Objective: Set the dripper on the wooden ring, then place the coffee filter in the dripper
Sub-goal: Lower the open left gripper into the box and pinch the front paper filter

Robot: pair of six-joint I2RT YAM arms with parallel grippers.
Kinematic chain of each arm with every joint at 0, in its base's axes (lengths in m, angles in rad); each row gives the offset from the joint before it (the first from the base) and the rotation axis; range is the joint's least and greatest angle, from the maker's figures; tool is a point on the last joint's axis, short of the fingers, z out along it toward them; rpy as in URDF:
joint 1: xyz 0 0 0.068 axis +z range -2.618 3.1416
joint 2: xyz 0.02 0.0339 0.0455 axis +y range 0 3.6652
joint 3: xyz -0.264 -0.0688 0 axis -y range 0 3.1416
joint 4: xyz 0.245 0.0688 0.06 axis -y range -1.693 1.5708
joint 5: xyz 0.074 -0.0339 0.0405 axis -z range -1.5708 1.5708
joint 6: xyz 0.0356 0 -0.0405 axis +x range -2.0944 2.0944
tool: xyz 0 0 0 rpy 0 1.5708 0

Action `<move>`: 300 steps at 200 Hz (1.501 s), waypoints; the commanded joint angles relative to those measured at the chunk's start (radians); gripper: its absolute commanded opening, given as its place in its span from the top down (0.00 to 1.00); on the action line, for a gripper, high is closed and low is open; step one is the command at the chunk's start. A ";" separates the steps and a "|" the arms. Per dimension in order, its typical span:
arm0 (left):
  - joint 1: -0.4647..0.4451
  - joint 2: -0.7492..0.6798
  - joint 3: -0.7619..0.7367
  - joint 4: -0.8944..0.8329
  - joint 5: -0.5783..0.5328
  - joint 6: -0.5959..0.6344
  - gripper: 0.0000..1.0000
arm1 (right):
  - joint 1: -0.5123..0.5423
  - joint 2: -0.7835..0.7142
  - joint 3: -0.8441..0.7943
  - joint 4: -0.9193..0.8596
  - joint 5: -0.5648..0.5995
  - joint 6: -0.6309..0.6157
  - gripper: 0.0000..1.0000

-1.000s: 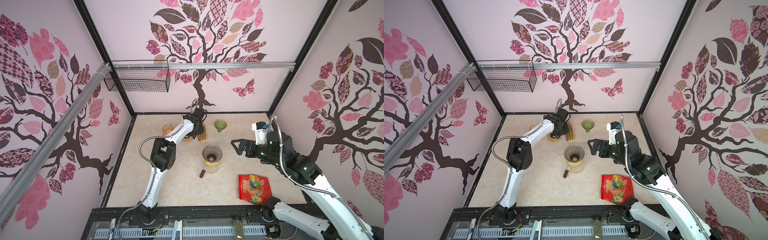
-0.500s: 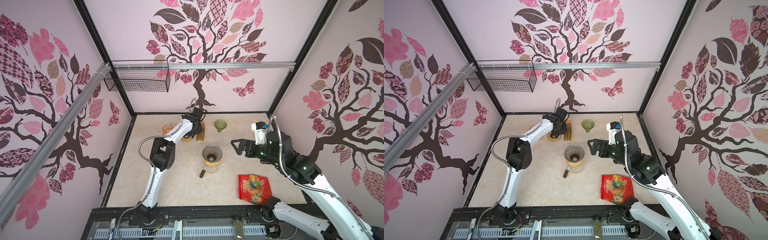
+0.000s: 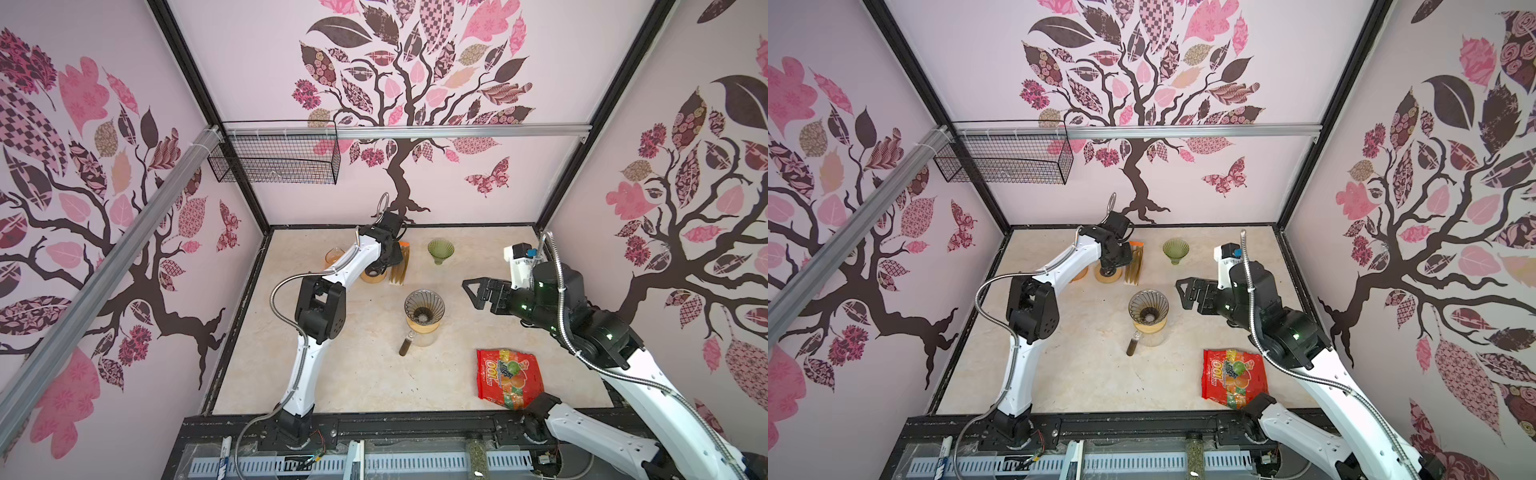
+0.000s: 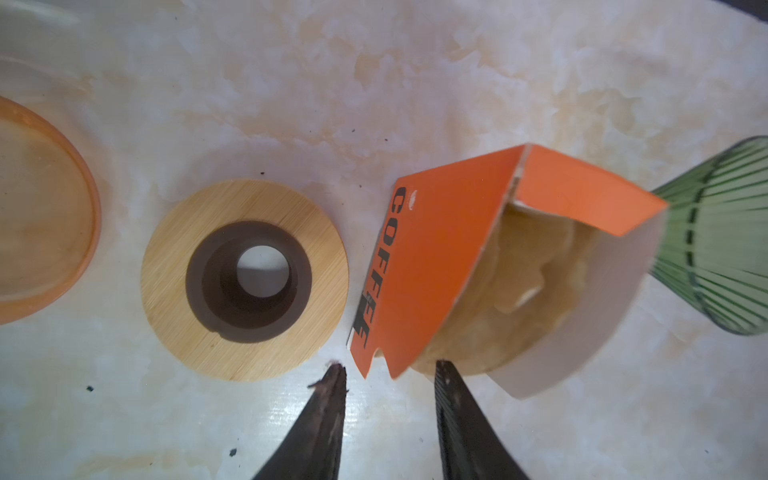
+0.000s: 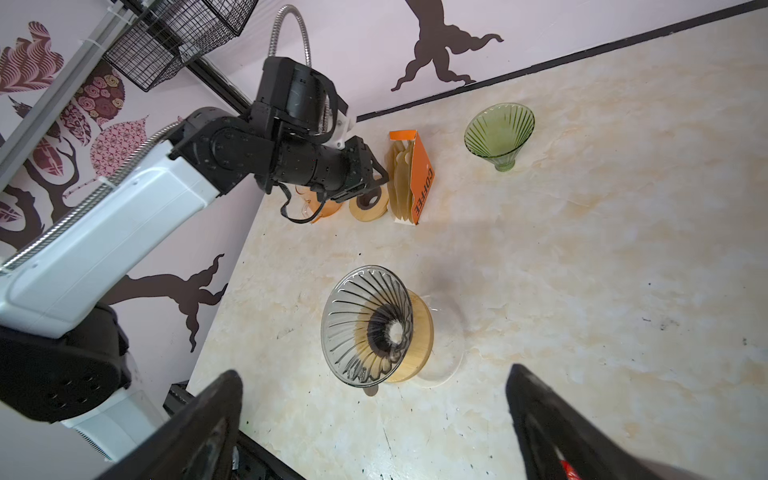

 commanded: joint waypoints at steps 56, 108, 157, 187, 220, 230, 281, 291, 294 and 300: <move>-0.003 -0.148 -0.019 0.070 0.104 -0.010 0.71 | 0.000 0.018 0.039 -0.041 0.038 -0.001 0.00; -0.003 -0.023 0.131 0.039 0.112 -0.025 0.78 | 0.000 0.051 0.074 -0.092 0.026 -0.004 0.00; 0.001 0.086 0.240 0.021 0.103 -0.051 0.79 | 0.000 0.031 0.051 -0.050 -0.038 -0.026 0.00; 0.000 0.132 0.297 0.005 0.074 -0.045 0.79 | 0.000 0.035 0.059 -0.062 -0.038 -0.033 0.00; 0.000 0.156 0.308 0.003 0.048 -0.035 0.78 | 0.000 0.042 0.061 -0.065 -0.041 -0.042 0.00; 0.001 0.159 0.309 0.002 0.037 -0.033 0.78 | 0.001 0.043 0.062 -0.067 -0.043 -0.044 0.00; 0.003 0.179 0.319 0.002 0.018 -0.015 0.77 | 0.000 0.060 0.068 -0.066 -0.049 -0.056 0.00; 0.002 0.187 0.325 0.000 0.019 -0.016 0.77 | 0.001 0.062 0.069 -0.067 -0.048 -0.058 0.00; 0.002 0.189 0.327 -0.001 0.020 -0.016 0.77 | 0.001 0.062 0.069 -0.067 -0.049 -0.059 0.00; 0.001 0.193 0.329 -0.002 0.022 -0.015 0.77 | 0.000 0.063 0.068 -0.068 -0.049 -0.060 0.00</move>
